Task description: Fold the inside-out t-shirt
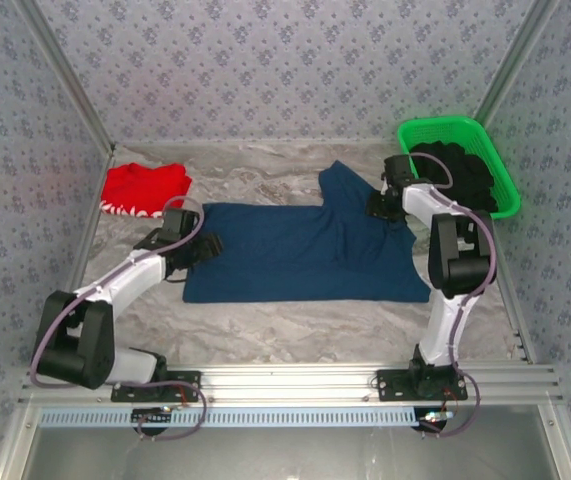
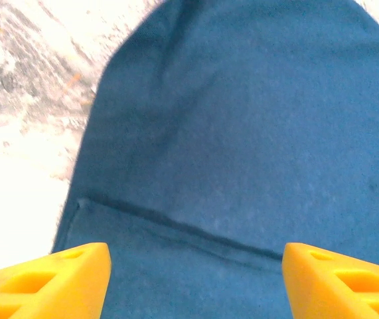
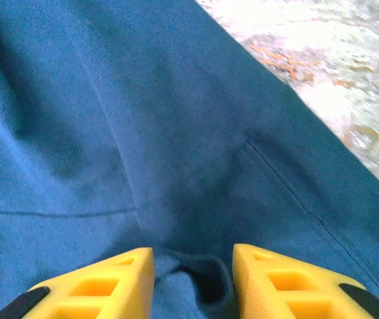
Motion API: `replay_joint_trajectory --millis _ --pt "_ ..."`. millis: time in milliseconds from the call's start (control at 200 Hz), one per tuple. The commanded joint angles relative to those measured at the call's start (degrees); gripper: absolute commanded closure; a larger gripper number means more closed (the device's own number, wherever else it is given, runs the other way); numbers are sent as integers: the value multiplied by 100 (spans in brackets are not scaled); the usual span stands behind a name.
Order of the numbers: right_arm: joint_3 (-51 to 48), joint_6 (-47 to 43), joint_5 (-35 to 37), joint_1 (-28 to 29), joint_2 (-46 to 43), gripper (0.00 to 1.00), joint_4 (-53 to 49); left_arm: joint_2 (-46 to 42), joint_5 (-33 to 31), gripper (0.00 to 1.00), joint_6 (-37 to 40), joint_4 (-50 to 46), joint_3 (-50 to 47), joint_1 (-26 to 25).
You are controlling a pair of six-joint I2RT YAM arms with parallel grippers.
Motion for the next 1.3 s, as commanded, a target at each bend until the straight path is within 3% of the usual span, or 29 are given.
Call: replay_joint_trajectory --millis 0,165,280,700,804,954,1114,1294 --pt "467 -124 122 91 116 55 251 303 157 30 350 536 378 243" --pt "1087 -257 325 212 630 41 599 1346 214 27 544 814 1236 493" --pt "1947 -81 414 291 1290 35 268 2087 255 27 576 742 1996 558" --pt "4835 461 585 253 3254 39 -1613 2578 471 27 702 439 2691 567" --pt "5582 420 500 250 3711 45 -2125 2559 470 27 754 392 2662 569" --pt "5657 173 360 254 3766 59 -1923 2563 488 27 806 354 2631 569" --pt "5865 -175 630 203 3768 81 -1814 2637 469 27 870 291 2659 636" --pt "6014 -288 1074 55 3607 92 -1939 2577 441 27 957 216 2652 674"
